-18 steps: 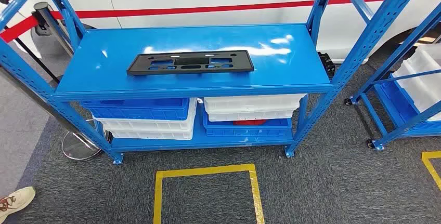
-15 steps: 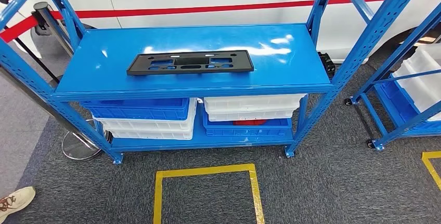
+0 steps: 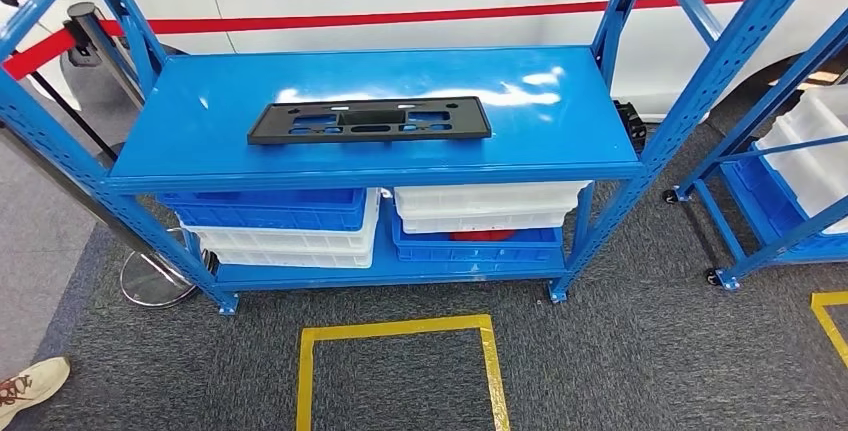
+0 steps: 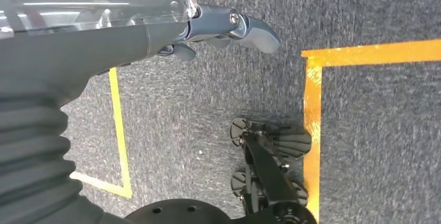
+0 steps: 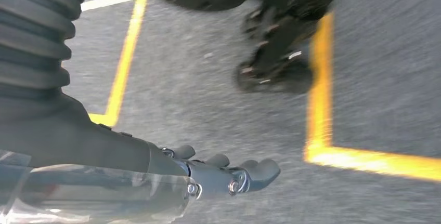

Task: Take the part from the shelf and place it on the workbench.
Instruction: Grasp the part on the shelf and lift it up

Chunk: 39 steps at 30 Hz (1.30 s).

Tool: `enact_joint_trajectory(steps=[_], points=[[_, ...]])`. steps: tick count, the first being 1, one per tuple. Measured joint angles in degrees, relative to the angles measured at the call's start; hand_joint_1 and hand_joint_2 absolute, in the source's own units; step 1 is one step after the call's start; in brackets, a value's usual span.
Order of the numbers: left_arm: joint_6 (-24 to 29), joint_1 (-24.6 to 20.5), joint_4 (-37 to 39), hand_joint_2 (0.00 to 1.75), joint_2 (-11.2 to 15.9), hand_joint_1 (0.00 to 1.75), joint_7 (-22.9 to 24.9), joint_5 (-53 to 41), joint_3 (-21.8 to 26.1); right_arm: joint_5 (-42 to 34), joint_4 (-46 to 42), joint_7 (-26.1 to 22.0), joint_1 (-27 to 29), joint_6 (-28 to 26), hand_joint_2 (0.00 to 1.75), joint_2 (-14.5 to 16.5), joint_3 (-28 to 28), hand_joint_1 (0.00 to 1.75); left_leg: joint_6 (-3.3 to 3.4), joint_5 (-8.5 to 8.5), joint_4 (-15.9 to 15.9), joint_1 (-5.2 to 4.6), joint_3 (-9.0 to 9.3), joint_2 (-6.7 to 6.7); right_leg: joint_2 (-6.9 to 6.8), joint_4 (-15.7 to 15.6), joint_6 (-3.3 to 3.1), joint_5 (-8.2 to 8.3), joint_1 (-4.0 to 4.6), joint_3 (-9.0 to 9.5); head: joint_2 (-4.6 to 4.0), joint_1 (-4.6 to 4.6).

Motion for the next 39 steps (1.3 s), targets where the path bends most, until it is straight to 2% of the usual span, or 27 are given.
enact_joint_trajectory(steps=[1,3,4,5,6,8,9,10,11,14,16,18,19,20,21,22,23,25,26,28,30,32,34,35,36,37,39], points=[[-0.03,-0.16,0.16,0.00,-0.14,0.00,-0.03,-0.82,1.13,-0.36,-0.80,-0.97,-0.28,0.79,0.00,0.14,0.04,0.00,0.15,0.36,-0.67,0.20,0.43,0.15,-0.31,2.23,0.07,-1.34,0.02,-0.99,0.00,0.05],[-0.10,-0.43,0.56,0.00,-0.35,0.00,-0.11,-2.31,3.23,-1.45,-2.72,-2.71,-0.73,2.30,0.00,0.51,0.32,0.00,0.26,0.51,-0.97,0.18,0.61,0.43,-0.65,9.08,0.36,-4.67,-0.21,-4.46,0.00,0.10],[-0.15,-0.56,0.74,0.00,-0.43,0.00,-0.16,-2.96,4.16,-2.07,-3.86,-3.45,-0.82,2.94,0.00,0.71,0.59,0.00,0.19,0.46,-0.93,0.21,0.62,0.49,-0.70,12.01,0.60,-5.53,-0.41,-6.03,0.00,0.10],[-0.22,-0.66,0.91,0.00,-0.55,0.00,-0.22,-3.58,5.04,-2.70,-5.19,-4.15,-0.83,3.53,0.00,0.87,0.92,0.00,0.05,0.36,-0.84,0.28,0.66,0.52,-0.78,13.25,0.86,-5.32,-0.65,-6.81,0.00,0.09],[-0.34,-0.73,1.05,0.00,-0.67,0.00,-0.29,-4.16,5.84,-3.33,-6.68,-4.84,-0.84,4.06,0.00,0.97,1.31,0.00,-0.20,0.17,-0.64,0.42,0.71,0.50,-0.89,12.35,1.15,-4.00,-0.90,-6.55,0.00,0.09],[-0.59,-0.80,1.28,0.00,-0.91,0.00,-0.42,-5.24,7.34,-4.60,-9.96,-6.10,-0.90,4.94,0.00,1.10,2.17,0.00,-1.05,-0.49,0.13,0.79,0.72,0.45,-1.25,5.87,1.67,-0.20,-1.38,-3.60,0.00,0.11],[-0.68,-0.89,1.35,0.00,-0.96,0.00,-0.48,-5.76,8.10,-5.24,-11.71,-6.73,-1.01,5.38,0.00,1.22,2.70,0.00,-1.61,-0.94,0.74,0.81,0.56,0.43,-1.29,2.76,1.63,1.00,-1.40,-2.23,0.00,0.17],[-0.73,-1.02,1.41,0.00,-0.99,0.00,-0.56,-6.23,8.81,-5.82,-13.40,-7.28,-1.09,5.77,0.00,1.36,3.23,0.00,-2.12,-1.29,1.17,0.72,0.37,0.43,-1.25,0.91,1.30,1.46,-1.38,-1.44,0.00,0.16],[-0.80,-1.19,1.48,0.00,-1.03,0.00,-0.64,-6.72,9.52,-6.39,-15.13,-7.85,-1.15,6.17,0.00,1.50,3.77,0.00,-2.54,-1.51,1.40,0.60,0.21,0.41,-1.14,0.35,0.81,1.25,-1.27,-1.27,0.00,0.14],[-0.97,-1.61,1.74,0.00,-1.29,0.00,-0.81,-8.16,11.51,-8.08,-20.67,-9.55,-1.19,7.28,0.00,1.77,5.43,0.00,-3.34,-1.91,1.66,0.78,0.19,0.38,-0.96,0.50,-0.79,1.26,-1.09,-1.53,0.00,0.04],[-1.05,-1.87,1.92,0.00,-1.39,0.00,-0.93,-9.07,12.90,-9.18,-24.59,-10.64,-1.25,7.97,0.00,1.96,6.58,0.00,-3.56,-4.08,5.05,0.93,-1.22,0.39,-1.00,0.34,-1.54,1.33,-0.99,-1.50,0.00,0.00],[-1.14,-2.12,2.16,0.00,-1.44,0.00,-1.15,-9.96,14.32,-10.23,-28.38,-11.67,-1.29,8.73,0.00,2.14,7.74,0.00,-3.46,-7.63,12.54,0.86,-4.87,0.38,-1.09,0.34,-1.96,1.23,-0.64,-1.49,0.00,-0.02],[-1.19,-2.18,2.30,0.00,-1.46,0.00,-1.26,-10.40,14.98,-10.74,-30.21,-12.16,-1.29,9.11,0.00,2.23,8.32,0.00,-3.36,-8.74,15.96,0.82,-6.68,0.38,-1.11,0.36,-2.10,1.18,-0.40,-1.48,0.00,-0.02],[-1.26,-2.21,2.42,0.00,-1.50,0.00,-1.37,-10.85,15.66,-11.28,-32.15,-12.67,-1.29,9.52,0.00,2.31,8.94,0.00,-3.20,-8.88,17.92,0.78,-7.85,0.38,-1.11,0.37,-2.21,1.12,-0.18,-1.43,0.00,-0.02],[-1.34,-2.22,2.53,0.00,-1.55,0.00,-1.45,-11.28,16.27,-11.78,-34.07,-13.16,-1.30,9.88,0.00,2.36,9.55,0.00,-2.97,-7.84,17.61,0.71,-7.95,0.38,-1.06,0.38,-2.28,1.06,0.00,-1.33,0.00,-0.01],[-1.45,-2.26,2.62,0.00,-1.60,0.00,-1.53,-11.71,16.88,-12.30,-36.03,-13.65,-1.35,10.24,0.00,2.41,10.17,0.00,-2.65,-5.92,15.32,0.61,-7.12,0.38,-1.00,0.39,-2.31,0.99,0.12,-1.16,0.00,-0.01],[-1.55,-2.33,2.69,0.00,-1.64,0.00,-1.62,-12.16,17.49,-12.82,-38.03,-14.15,-1.41,10.62,0.00,2.45,10.83,0.00,-2.26,-3.58,11.61,0.48,-5.64,0.35,-0.94,0.38,-2.29,0.90,0.19,-0.99,0.00,0.00],[-1.71,-2.59,2.84,0.00,-1.70,0.00,-1.81,-13.00,18.70,-13.83,-41.92,-15.14,-1.71,11.38,0.00,2.57,12.22,0.00,-1.71,-0.88,5.30,0.11,-3.12,0.26,-0.83,0.45,-2.01,0.77,0.44,-0.91,-0.01,0.02],[-1.75,-2.72,2.93,0.00,-1.73,0.00,-1.91,-13.44,19.35,-14.36,-43.94,-15.65,-1.87,11.80,0.00,2.61,12.97,0.00,-1.52,-0.52,3.72,-0.07,-2.59,0.20,-0.79,0.45,-1.75,0.78,0.49,-1.01,-0.01,0.03],[-1.84,-2.89,3.12,0.00,-1.80,0.00,-2.17,-14.32,20.62,-15.41,-47.89,-16.65,-2.18,12.65,0.00,2.63,14.45,0.00,-1.19,-0.54,3.02,-0.23,-2.50,0.17,-0.74,0.28,-1.09,0.95,0.47,-1.15,0.00,0.04],[-1.93,-3.04,3.31,0.00,-1.98,0.00,-2.50,-15.19,21.91,-16.53,-51.90,-17.64,-2.49,13.48,0.00,2.63,15.78,0.00,-0.48,-0.14,2.46,-0.11,-2.31,0.22,-0.88,0.96,-0.46,0.35,0.33,-1.37,0.00,0.07],[-2.04,-3.32,3.48,0.00,-2.17,0.00,-2.85,-15.99,23.18,-17.61,-55.68,-18.64,-2.87,14.24,0.00,2.63,17.00,0.00,0.15,0.13,2.03,-0.03,-2.10,0.28,-1.04,5.37,-0.11,-2.32,0.26,-3.35,-0.01,0.10],[-2.16,-3.60,3.69,0.00,-2.29,0.00,-3.22,-16.78,24.52,-18.60,-59.20,-19.58,-3.07,14.91,0.00,2.63,18.35,0.00,0.42,0.10,2.00,-0.19,-2.09,0.30,-1.08,12.55,0.04,-5.44,0.30,-6.91,-0.01,0.10],[-2.23,-3.69,3.82,0.00,-2.37,0.00,-3.43,-17.15,25.21,-19.07,-60.93,-20.04,-3.09,15.21,0.00,2.63,19.06,0.00,0.49,0.07,2.01,-0.28,-2.04,0.30,-1.08,14.89,0.06,-5.89,0.30,-8.14,-0.01,0.10],[-2.32,-3.75,3.93,0.00,-2.44,0.00,-3.63,-17.54,25.93,-19.54,-62.67,-20.53,-3.14,15.46,0.00,2.63,19.77,0.00,0.54,0.02,2.02,-0.36,-1.96,0.29,-1.08,15.38,0.00,-5.30,0.32,-8.50,-0.01,0.10],[-2.41,-3.80,4.04,0.00,-2.54,0.00,-3.83,-17.89,26.62,-20.02,-64.47,-21.03,-3.23,15.72,0.00,2.62,20.51,0.00,0.57,-0.04,2.02,-0.44,-1.81,0.27,-1.08,13.54,-0.17,-3.64,0.35,-7.71,-0.01,0.10],[-2.61,-3.92,4.27,0.00,-2.79,0.00,-4.24,-18.56,28.00,-20.99,-68.21,-22.05,-3.59,16.25,0.00,2.57,22.00,0.00,0.48,-0.22,2.04,-0.62,-1.51,0.24,-1.15,6.14,-0.89,0.35,0.60,-4.23,0.00,0.10]])
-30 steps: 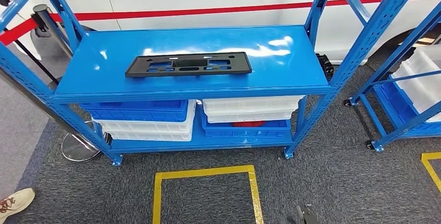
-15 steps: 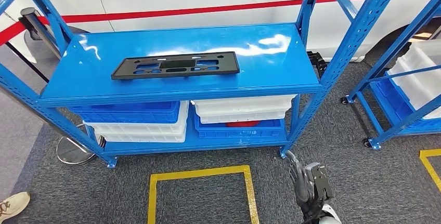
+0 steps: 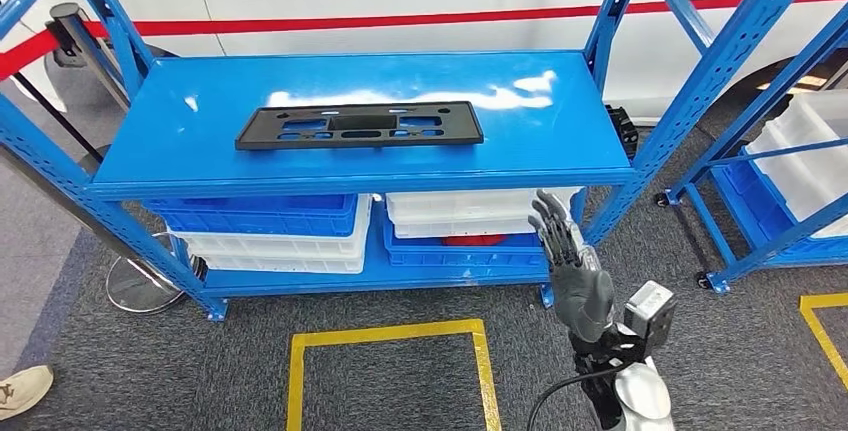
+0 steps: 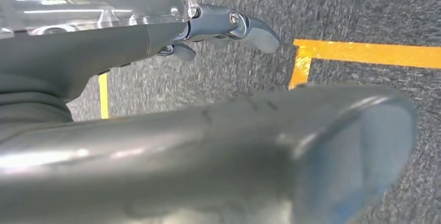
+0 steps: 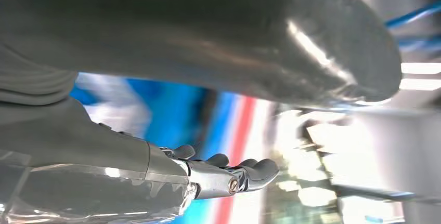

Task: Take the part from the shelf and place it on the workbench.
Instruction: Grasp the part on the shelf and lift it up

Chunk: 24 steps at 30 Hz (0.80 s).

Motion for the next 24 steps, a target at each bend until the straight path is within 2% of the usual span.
enact_joint_trajectory(steps=[1,2,4,7,9,11,12,13,14,16,17,18,22,24], points=[[-0.09,-0.12,0.14,0.00,-0.17,0.00,-0.26,-0.34,0.73,-0.51,-2.05,-0.54,-0.24,0.27,0.00,-0.04,0.83,0.00,-0.17,-0.09,0.05,-0.13,0.02,-0.01,-0.10,-3.27,-0.36,1.16,0.18,1.48,0.00,-0.01],[-0.16,-0.26,0.26,0.00,-0.29,0.00,-0.51,-0.68,1.46,-0.99,-3.98,-1.07,-0.45,0.52,0.00,-0.08,1.64,0.00,-0.38,-0.15,0.08,-0.21,-0.02,0.00,-0.16,-5.30,-0.63,1.62,0.37,2.33,0.00,-0.02],[-0.27,-0.56,0.50,0.00,-0.46,0.00,-1.01,-1.32,2.97,-1.90,-7.79,-2.07,-0.66,0.90,0.00,-0.22,3.28,0.00,-0.93,-0.17,-0.02,-0.25,-0.10,0.07,-0.18,-6.47,-0.91,1.54,0.57,2.62,0.00,-0.02],[-0.39,-0.91,0.73,0.00,-0.54,0.00,-1.77,-2.22,5.08,-3.18,-13.22,-3.51,-0.80,1.16,0.00,-0.54,5.57,0.00,-1.76,-1.45,1.37,-0.20,-0.46,0.09,-0.17,-7.63,-1.42,1.97,-0.02,3.33,0.00,-0.16],[-0.43,-1.13,0.90,0.00,-0.63,0.00,-2.16,-2.72,6.22,-3.83,-15.96,-4.24,-0.95,1.39,0.00,-0.63,6.90,0.00,-2.22,-3.83,5.41,-0.01,-2.23,0.03,-0.21,-8.01,-1.69,2.02,-0.22,3.67,0.00,-0.35],[-0.52,-1.27,1.13,0.00,-0.74,0.00,-2.53,-3.22,7.41,-4.50,-18.62,-4.98,-0.98,1.69,0.00,-0.87,8.35,0.00,-2.70,-6.40,11.59,0.40,-5.34,0.03,-0.22,-7.99,-1.84,1.92,-0.22,3.73,0.00,-0.38],[-0.56,-1.29,1.24,0.00,-0.78,0.00,-2.75,-3.52,8.09,-4.93,-20.18,-5.43,-0.96,1.83,0.00,-1.07,9.23,0.00,-3.00,-6.97,14.02,0.64,-6.65,0.04,-0.20,-7.96,-1.84,1.85,-0.25,3.77,0.00,-0.38],[-0.63,-1.32,1.33,0.00,-0.81,0.00,-3.01,-3.82,8.82,-5.39,-21.82,-5.92,-0.96,1.93,0.00,-1.27,10.15,0.00,-3.30,-6.60,14.89,0.90,-7.26,0.05,-0.15,-7.93,-1.76,1.74,-0.31,3.85,0.00,-0.38],[-0.74,-1.36,1.40,0.00,-0.82,0.00,-3.30,-4.11,9.53,-5.84,-23.43,-6.38,-0.96,1.99,0.00,-1.47,11.03,0.00,-3.57,-5.18,13.63,1.17,-6.83,0.06,-0.06,-7.84,-1.58,1.60,-0.44,3.97,0.00,-0.38],[-1.06,-1.57,1.57,0.00,-0.91,0.00,-3.91,-4.66,10.80,-6.72,-26.52,-7.32,-0.95,2.05,0.00,-1.83,12.65,0.00,-4.02,-1.34,6.71,1.61,-3.68,0.04,0.10,-7.47,-0.94,1.12,-0.73,4.22,0.00,-0.39],[-1.22,-1.72,1.69,0.00,-1.02,0.00,-4.23,-4.94,11.40,-7.17,-28.01,-7.79,-0.95,2.10,0.00,-2.02,13.39,0.00,-3.96,-0.21,3.53,1.62,-2.21,-0.05,0.16,-7.13,-0.55,0.83,-0.76,4.21,0.00,-0.42],[-1.38,-1.85,1.82,0.00,-1.14,0.00,-4.53,-5.21,11.96,-7.61,-29.41,-8.24,-0.95,2.20,0.00,-2.20,14.08,0.00,-3.71,0.23,1.52,1.56,-1.31,-0.15,0.19,-6.89,-0.17,0.63,-0.71,4.16,0.00,-0.43],[-1.82,-2.09,2.04,0.00,-1.39,0.00,-5.49,-6.04,13.56,-9.04,-33.16,-9.43,-0.88,2.81,0.00,-2.90,15.65,0.00,-1.76,0.00,0.48,1.17,-0.84,-0.25,0.21,-6.66,1.09,0.23,-0.82,4.12,-0.01,-0.43],[-2.06,-2.22,2.10,0.00,-1.47,0.00,-5.63,-6.08,14.06,-9.40,-34.24,-9.48,-0.84,3.03,0.00,-3.25,15.90,0.00,-0.84,-0.09,0.16,1.19,-0.50,-0.18,0.07,-3.07,1.45,-1.66,-0.92,2.51,0.00,-0.40]])
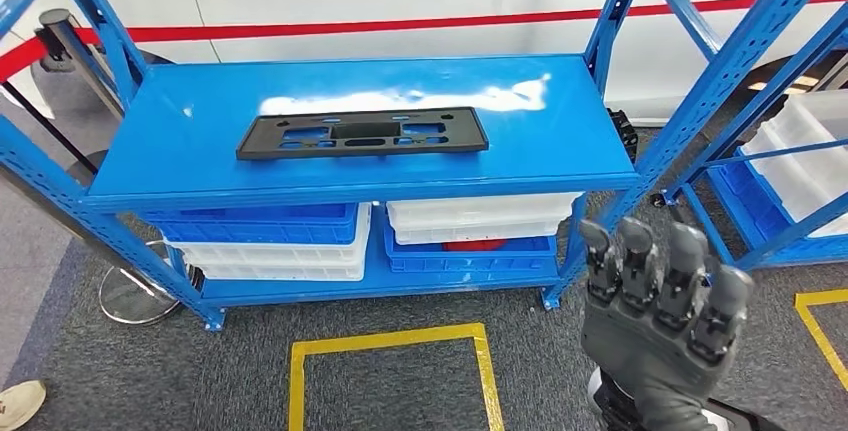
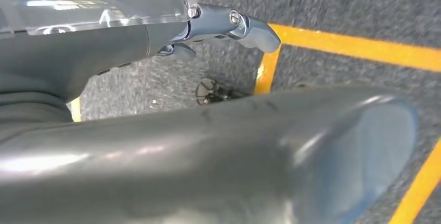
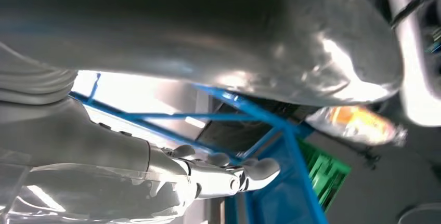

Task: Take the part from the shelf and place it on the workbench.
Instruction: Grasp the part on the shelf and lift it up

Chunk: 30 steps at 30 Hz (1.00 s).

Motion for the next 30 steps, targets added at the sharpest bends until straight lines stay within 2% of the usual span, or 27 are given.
enact_joint_trajectory(steps=[2,3,4,5,6,7,8,9,11,13,15,16,18,19,20,21,22,23,24,25,28,30], points=[[-0.20,-0.05,0.02,0.00,-0.04,0.00,-0.09,0.04,0.45,-0.25,-0.61,-0.01,0.19,0.18,0.00,-0.34,0.09,0.00,0.61,-0.40,-0.05,-0.21,0.23,0.06,-0.10,7.60,0.03,-2.91,0.09,-4.18,0.00,0.01],[-0.26,-0.04,0.02,0.00,-0.06,0.00,-0.13,0.09,0.65,-0.37,-0.75,-0.01,0.35,0.33,0.00,-0.48,0.11,0.00,0.80,-0.63,-0.05,-0.38,0.41,0.06,-0.10,11.07,0.00,-3.76,0.14,-6.34,-0.01,0.01],[-0.33,-0.02,0.02,0.00,-0.09,0.00,-0.17,0.15,0.83,-0.48,-0.84,-0.01,0.53,0.58,0.00,-0.59,0.11,0.00,0.89,-0.86,-0.05,-0.57,0.71,0.04,-0.10,12.84,-0.13,-3.53,0.20,-7.73,-0.01,0.01],[-0.37,0.01,0.02,0.00,-0.11,0.00,-0.21,0.21,0.97,-0.57,-0.90,-0.01,0.67,0.91,0.00,-0.67,0.11,0.00,0.94,-1.14,-0.05,-0.76,1.14,0.01,-0.10,12.41,-0.40,-2.16,0.32,-8.01,-0.01,0.02],[-0.39,0.02,0.02,0.00,-0.13,0.00,-0.26,0.29,1.06,-0.65,-1.00,-0.01,0.77,1.28,0.00,-0.69,0.11,0.00,0.95,-1.46,-0.05,-0.93,1.69,-0.04,-0.10,9.65,-0.85,0.18,0.54,-7.10,-0.01,0.02],[-0.40,0.03,0.04,0.00,-0.20,0.00,-0.33,0.36,1.12,-0.72,-1.16,-0.01,0.82,1.63,0.00,-0.69,0.11,0.00,0.92,-1.84,-0.09,-1.04,2.19,-0.08,-0.12,5.61,-1.49,2.67,0.88,-5.57,-0.01,0.02],[-0.40,0.02,0.08,0.00,-0.30,0.00,-0.41,0.42,1.17,-0.78,-1.32,-0.01,0.86,1.88,0.00,-0.69,0.11,0.00,0.79,-2.23,-0.13,-1.21,2.62,-0.09,-0.20,1.96,-2.12,4.27,1.23,-3.96,-0.01,-0.04],[-0.41,0.00,0.13,0.00,-0.40,0.00,-0.50,0.48,1.21,-0.81,-1.51,-0.01,0.90,2.03,0.00,-0.69,0.11,0.00,0.59,-2.57,-0.17,-1.28,2.89,-0.10,-0.30,-0.86,-2.57,5.04,1.53,-2.68,-0.01,-0.08],[-0.43,-0.06,0.21,0.00,-0.52,0.00,-0.64,0.51,1.35,-0.83,-1.77,-0.01,1.01,2.09,0.00,-0.69,0.11,0.00,0.03,-3.04,-0.48,-1.32,3.24,0.03,-0.35,-2.68,-2.94,4.49,1.86,-1.71,0.00,-0.14],[-0.43,-0.21,0.21,0.00,-0.48,0.00,-0.74,0.52,1.50,-0.84,-2.06,-0.01,1.14,2.09,0.00,-0.69,0.11,0.00,-0.53,-3.40,-0.94,-1.39,4.10,0.20,-0.18,-3.84,-3.03,4.30,1.59,-0.80,0.00,-0.10],[-0.43,-0.37,0.20,0.00,-0.42,0.00,-0.83,0.52,1.58,-0.85,-2.28,-0.03,1.22,2.19,0.00,-0.68,0.11,0.00,-1.03,-4.58,1.53,-1.39,3.44,0.22,-0.28,-5.20,-3.29,4.10,1.11,0.83,0.00,-0.29],[-0.43,-0.35,0.20,0.00,-0.40,0.00,-0.87,0.52,1.61,-0.85,-2.33,-0.04,1.28,2.32,0.00,-0.67,0.11,0.00,-1.25,-5.63,4.56,-1.20,1.75,0.19,-0.38,-5.61,-3.42,3.87,1.03,1.55,0.00,-0.38],[-0.51,-0.23,0.21,0.00,-0.40,0.00,-0.89,0.51,1.66,-0.80,-2.32,-0.01,1.54,2.75,0.00,-0.67,0.11,0.00,-1.81,-7.54,11.97,-0.81,-3.36,0.18,-0.44,-5.79,-3.61,3.06,1.01,2.53,0.00,-0.50],[-0.56,-0.08,0.21,0.00,-0.40,0.00,-0.89,0.50,1.69,-0.77,-2.29,0.02,1.76,2.95,0.00,-0.67,0.11,0.00,-2.12,-7.26,14.19,-0.59,-5.45,0.19,-0.38,-5.79,-3.57,2.55,0.99,3.07,0.00,-0.50],[-0.61,0.05,0.22,0.00,-0.40,0.00,-0.89,0.50,1.73,-0.73,-2.24,0.05,2.05,3.12,0.00,-0.67,0.11,0.00,-2.44,-5.75,14.38,-0.33,-6.62,0.20,-0.28,-5.77,-3.45,1.97,0.93,3.74,0.00,-0.51],[-0.64,0.15,0.22,0.00,-0.40,0.00,-0.90,0.50,1.80,-0.71,-2.17,0.08,2.35,3.30,0.00,-0.67,0.11,0.00,-2.73,-3.08,12.27,-0.05,-6.63,0.22,-0.18,-5.72,-3.24,1.31,0.83,4.53,0.00,-0.51],[-0.68,0.23,0.22,0.00,-0.40,0.00,-0.90,0.50,1.88,-0.69,-2.09,0.10,2.65,3.52,0.00,-0.67,0.11,0.00,-2.94,-0.09,8.65,0.22,-5.84,0.26,-0.11,-5.61,-2.94,0.56,0.72,5.37,-0.01,-0.51],[-0.70,0.27,0.25,0.00,-0.42,0.00,-0.90,0.50,1.96,-0.68,-2.02,0.11,2.90,3.73,0.00,-0.67,0.10,0.00,-3.04,2.01,5.48,0.26,-4.80,0.26,-0.04,-5.47,-2.53,-0.19,0.68,6.04,-0.01,-0.52],[-0.71,0.29,0.29,0.00,-0.44,0.00,-0.92,0.50,2.01,-0.66,-1.96,0.12,3.07,3.93,0.00,-0.67,0.10,0.00,-2.83,2.94,2.83,0.25,-3.78,0.27,0.01,-5.26,-2.10,-0.84,0.67,6.46,-0.01,-0.55],[-0.71,0.28,0.33,0.00,-0.46,0.00,-0.92,0.50,2.04,-0.65,-1.92,0.12,3.18,4.05,0.00,-0.67,0.10,0.00,-2.47,2.90,1.54,0.12,-3.17,0.27,0.04,-5.14,-1.72,-1.30,0.68,6.66,-0.01,-0.53],[-0.72,0.19,0.39,0.00,-0.47,0.00,-0.95,0.49,2.05,-0.60,-1.86,0.11,3.34,4.12,0.00,-0.67,0.09,0.00,-0.92,1.48,0.78,-0.23,-2.27,0.12,0.02,-4.42,-0.77,-1.55,0.55,6.81,0.01,-0.47],[-0.72,0.16,0.39,0.00,-0.46,0.00,-0.98,0.48,2.06,-0.57,-1.85,0.09,3.37,4.16,0.00,-0.67,0.04,0.00,-0.08,0.94,0.25,-0.16,-1.20,0.02,-0.02,-1.19,-0.34,-1.97,0.39,5.33,0.01,-0.39]])
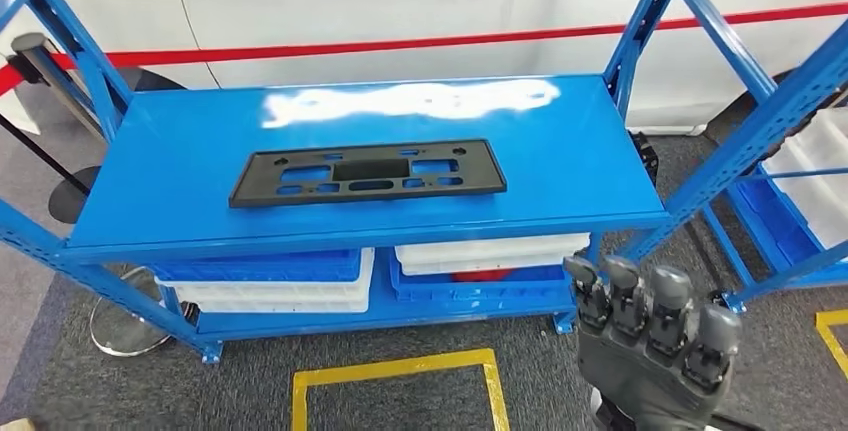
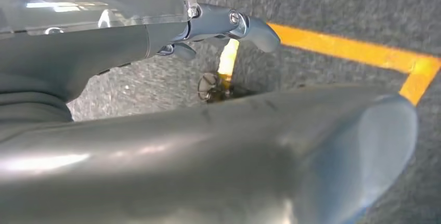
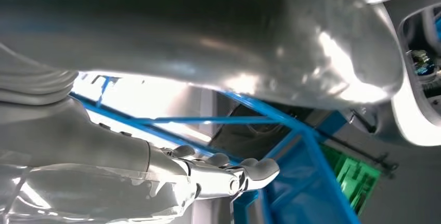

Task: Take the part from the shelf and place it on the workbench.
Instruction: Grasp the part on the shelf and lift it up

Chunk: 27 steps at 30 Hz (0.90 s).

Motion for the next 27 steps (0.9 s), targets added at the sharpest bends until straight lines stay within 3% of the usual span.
enact_joint_trajectory(steps=[4,5,6,8,10,12,15,17,19,20,21,22,23,24,26,27], points=[[0.01,-0.17,0.00,0.00,-0.02,0.00,-0.03,-0.17,0.00,0.59,0.16,-0.01,0.37,0.44,0.00,0.00,-0.19,0.00,0.72,-1.43,-0.25,-0.19,1.78,-0.11,-0.01,12.39,0.34,-3.87,-0.05,-9.27,-0.01,0.15],[0.02,-0.14,0.00,0.00,-0.02,0.00,-0.02,-0.27,0.00,0.85,0.28,-0.01,0.47,0.50,0.00,0.00,-0.20,0.00,0.69,-1.91,-0.25,-0.25,2.35,-0.16,-0.01,13.10,0.28,-3.53,-0.03,-10.76,-0.01,0.15],[0.02,-0.12,0.00,0.00,-0.02,0.00,0.00,-0.34,0.00,1.12,0.46,-0.01,0.54,0.41,0.00,-0.01,-0.20,0.00,0.63,-2.42,-0.25,-0.30,3.06,-0.21,-0.01,11.89,0.12,-1.92,0.03,-11.26,-0.01,0.15],[0.01,-0.10,0.00,0.00,-0.08,0.00,0.04,-0.40,0.00,1.63,1.07,-0.01,0.60,-0.53,0.00,-0.16,-0.19,0.00,0.41,-3.56,-0.33,-0.33,4.58,-0.26,-0.03,5.20,-0.56,3.79,0.33,-9.93,-0.01,0.16],[-0.02,-0.28,0.02,0.00,-0.23,0.00,0.02,-0.40,-0.01,2.01,2.20,0.01,0.63,-2.02,0.00,-0.64,-0.03,0.00,-0.05,-4.44,-0.49,-0.39,5.45,-0.25,-0.17,-0.08,-1.34,6.63,0.93,-8.77,-0.01,0.12],[-0.04,-0.43,0.05,0.00,-0.34,0.00,-0.04,-0.44,-0.02,2.34,3.55,0.03,0.84,-3.16,0.00,-1.24,0.37,0.00,-0.75,-4.64,-0.49,-0.51,6.03,-0.18,-0.24,-1.33,-1.93,6.60,1.31,-8.64,-0.01,0.17],[-0.04,-0.55,0.07,0.00,-0.34,0.00,-0.03,-0.50,-0.02,2.58,5.55,0.04,0.93,-4.58,0.00,-1.93,1.41,0.00,-1.64,-5.01,0.98,-0.51,6.42,-0.05,-0.20,-2.47,-2.82,6.79,0.91,-6.71,-0.01,0.23],[-0.10,-0.76,0.07,0.00,-0.34,0.00,-0.01,-0.60,-0.02,2.81,7.46,0.04,0.66,-5.69,0.00,-2.42,2.54,0.00,-2.05,-6.94,6.25,-0.37,3.61,-0.02,-0.31,-2.99,-3.36,6.28,0.73,-5.56,-0.01,0.21],[-0.23,-0.76,0.07,0.00,-0.37,0.00,0.05,-0.77,-0.02,3.11,9.92,0.05,0.31,-6.37,0.00,-2.78,3.65,0.00,-2.37,-9.54,12.67,-0.34,-1.10,-0.02,-0.28,-3.00,-3.56,5.62,0.75,-5.05,-0.01,0.20],[-0.20,-0.65,0.07,0.00,-0.38,0.00,0.08,-0.76,-0.02,3.23,11.34,0.07,-0.01,-6.52,0.00,-2.93,4.20,0.00,-2.49,-9.66,14.08,-0.32,-2.79,-0.02,-0.19,-2.98,-3.55,5.26,0.76,-4.69,-0.01,0.19],[-0.09,-0.56,0.07,0.00,-0.39,0.00,0.08,-0.70,-0.02,3.35,12.93,0.06,-0.56,-6.60,0.00,-3.06,4.80,0.00,-2.57,-8.45,13.61,-0.29,-3.58,-0.01,-0.07,-2.94,-3.50,4.86,0.76,-4.23,-0.01,0.19],[0.10,-0.49,0.07,0.00,-0.39,0.00,0.05,-0.61,-0.02,3.47,14.58,0.07,-1.34,-6.69,0.00,-3.17,5.45,0.00,-2.59,-6.00,11.30,-0.25,-3.49,0.00,0.05,-2.89,-3.40,4.44,0.74,-3.67,-0.01,0.19],[0.26,-0.47,0.07,0.00,-0.39,0.00,0.03,-0.53,-0.02,3.58,16.23,0.07,-2.23,-6.87,0.00,-3.25,6.15,0.00,-2.51,-3.00,7.70,-0.22,-2.80,0.03,0.13,-2.84,-3.23,3.96,0.72,-3.08,-0.01,0.19],[0.36,-0.50,0.07,0.00,-0.39,0.00,0.01,-0.51,-0.02,3.65,17.78,0.08,-3.10,-7.10,0.00,-3.28,6.83,0.00,-2.37,-1.12,4.53,-0.28,-2.19,0.08,0.13,-2.73,-2.99,3.54,0.74,-2.57,-0.01,0.21],[0.38,-0.55,0.09,0.00,-0.39,0.00,-0.02,-0.57,-0.02,3.69,20.28,0.81,-4.66,-7.53,0.00,-3.34,8.03,0.00,-1.62,0.66,0.90,-0.52,-1.49,0.22,0.05,-2.53,-2.41,2.89,0.84,-2.23,0.00,0.19],[0.37,-0.53,0.09,0.00,-0.39,0.00,-0.01,-0.64,-0.02,3.71,21.34,1.74,-5.50,-7.70,0.00,-3.40,8.64,0.00,-1.22,0.43,0.75,-0.68,-1.53,0.25,0.01,-2.50,-2.12,2.74,0.89,-2.25,0.00,0.18]])
